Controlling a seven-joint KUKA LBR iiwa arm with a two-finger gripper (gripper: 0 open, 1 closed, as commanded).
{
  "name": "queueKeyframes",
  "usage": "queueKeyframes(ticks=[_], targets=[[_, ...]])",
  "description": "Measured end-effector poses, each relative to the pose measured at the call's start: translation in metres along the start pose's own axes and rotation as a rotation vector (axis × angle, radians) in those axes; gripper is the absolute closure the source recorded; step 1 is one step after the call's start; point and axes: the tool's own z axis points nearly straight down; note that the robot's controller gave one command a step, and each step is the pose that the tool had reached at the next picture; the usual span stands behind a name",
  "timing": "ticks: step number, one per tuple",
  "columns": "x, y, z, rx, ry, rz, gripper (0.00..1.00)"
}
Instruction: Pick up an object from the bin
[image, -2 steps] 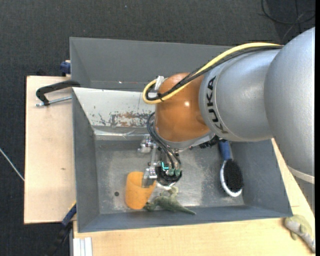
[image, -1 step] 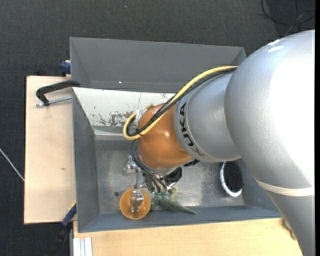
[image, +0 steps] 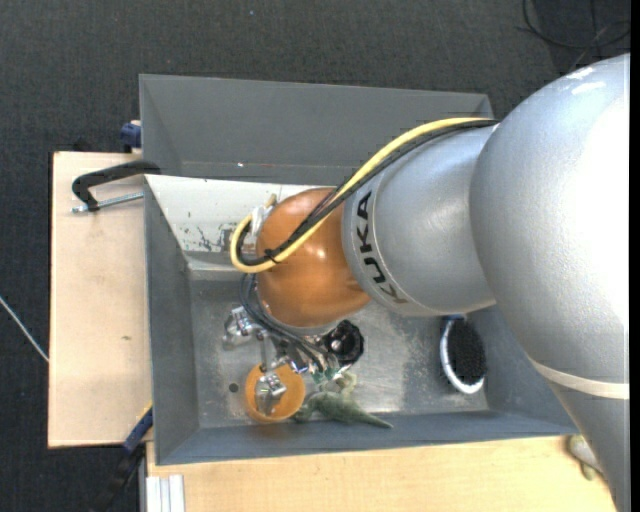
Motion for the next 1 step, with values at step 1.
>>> queueKeyframes(ticks=[1], targets=[[0.0190,-0.0479,0.0008,0.002,0.008,-0.097,0.00]])
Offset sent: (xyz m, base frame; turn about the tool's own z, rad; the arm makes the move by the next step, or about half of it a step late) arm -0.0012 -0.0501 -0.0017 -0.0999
